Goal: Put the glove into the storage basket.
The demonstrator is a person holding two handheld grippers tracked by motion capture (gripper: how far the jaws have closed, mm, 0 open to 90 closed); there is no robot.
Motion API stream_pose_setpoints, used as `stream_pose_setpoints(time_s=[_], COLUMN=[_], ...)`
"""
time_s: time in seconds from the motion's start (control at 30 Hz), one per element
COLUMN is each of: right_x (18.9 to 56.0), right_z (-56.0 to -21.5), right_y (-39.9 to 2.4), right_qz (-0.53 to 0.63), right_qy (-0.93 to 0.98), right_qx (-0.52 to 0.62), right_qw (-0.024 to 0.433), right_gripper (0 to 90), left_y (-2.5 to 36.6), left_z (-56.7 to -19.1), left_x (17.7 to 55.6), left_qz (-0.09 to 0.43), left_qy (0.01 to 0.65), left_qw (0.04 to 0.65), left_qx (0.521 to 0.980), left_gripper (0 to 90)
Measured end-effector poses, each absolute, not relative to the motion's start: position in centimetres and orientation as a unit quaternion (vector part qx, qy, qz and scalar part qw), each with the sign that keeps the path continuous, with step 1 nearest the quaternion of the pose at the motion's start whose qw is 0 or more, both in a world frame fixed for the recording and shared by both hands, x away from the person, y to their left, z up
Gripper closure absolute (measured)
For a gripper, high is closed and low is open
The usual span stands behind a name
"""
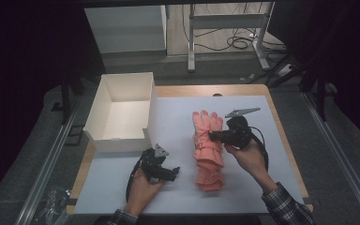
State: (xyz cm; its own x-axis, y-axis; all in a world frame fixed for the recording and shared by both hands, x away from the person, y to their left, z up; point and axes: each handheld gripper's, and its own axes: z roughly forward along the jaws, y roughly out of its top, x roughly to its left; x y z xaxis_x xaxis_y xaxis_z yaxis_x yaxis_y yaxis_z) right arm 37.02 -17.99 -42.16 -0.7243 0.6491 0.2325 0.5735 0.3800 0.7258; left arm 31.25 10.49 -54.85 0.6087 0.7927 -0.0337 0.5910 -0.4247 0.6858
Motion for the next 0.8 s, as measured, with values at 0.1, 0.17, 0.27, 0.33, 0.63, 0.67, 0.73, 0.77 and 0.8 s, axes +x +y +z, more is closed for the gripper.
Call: stream_pose_setpoints(time_s=[0.1, 0.17, 0.27, 0.33, 0.63, 0.67, 0.73, 0.77, 0.8], right_x=[36.1, 35.6, 34.6, 34.3, 34.2, 34.2, 34.0, 33.9, 33.8], right_z=[-42.2, -42.3, -42.9, -43.5, -46.4, -46.4, -46.8, -46.9, -47.0], right_y=[-18.1, -18.1, -18.1, -18.1, -18.0, -18.0, -18.0, -18.0, -18.0], right_qz=[0.410, 0.408, 0.406, 0.402, 0.381, 0.381, 0.379, 0.378, 0.379], right_qy=[0.833, 0.834, 0.834, 0.835, 0.832, 0.832, 0.835, 0.836, 0.837], right_qx=[0.369, 0.368, 0.372, 0.374, 0.398, 0.398, 0.392, 0.390, 0.388], right_qw=[0.046, 0.045, 0.039, 0.039, 0.060, 0.060, 0.070, 0.074, 0.077], right_gripper=[84.9, 84.8, 84.7, 84.5, 83.7, 83.7, 81.4, 80.3, 79.0], left_y=[10.5, 10.5, 10.5, 10.5, 10.5, 10.5, 10.5, 10.5, 10.5], left_z=[-54.8, -54.8, -54.8, -54.8, -54.9, -54.9, -54.9, -54.9, -54.9], left_x=[31.3, 31.2, 31.2, 31.3, 31.2, 31.2, 31.2, 31.2, 31.2], left_qz=[0.148, 0.148, 0.147, 0.149, 0.150, 0.150, 0.149, 0.149, 0.149], left_qy=[0.416, 0.417, 0.417, 0.416, 0.416, 0.417, 0.418, 0.417, 0.417], left_qw=[0.337, 0.338, 0.338, 0.337, 0.338, 0.338, 0.339, 0.338, 0.338], left_qx=[0.831, 0.831, 0.831, 0.831, 0.831, 0.830, 0.830, 0.830, 0.830], left_gripper=[1.0, 1.0, 1.0, 1.0, 1.0, 1.0, 1.0, 1.0, 0.9])
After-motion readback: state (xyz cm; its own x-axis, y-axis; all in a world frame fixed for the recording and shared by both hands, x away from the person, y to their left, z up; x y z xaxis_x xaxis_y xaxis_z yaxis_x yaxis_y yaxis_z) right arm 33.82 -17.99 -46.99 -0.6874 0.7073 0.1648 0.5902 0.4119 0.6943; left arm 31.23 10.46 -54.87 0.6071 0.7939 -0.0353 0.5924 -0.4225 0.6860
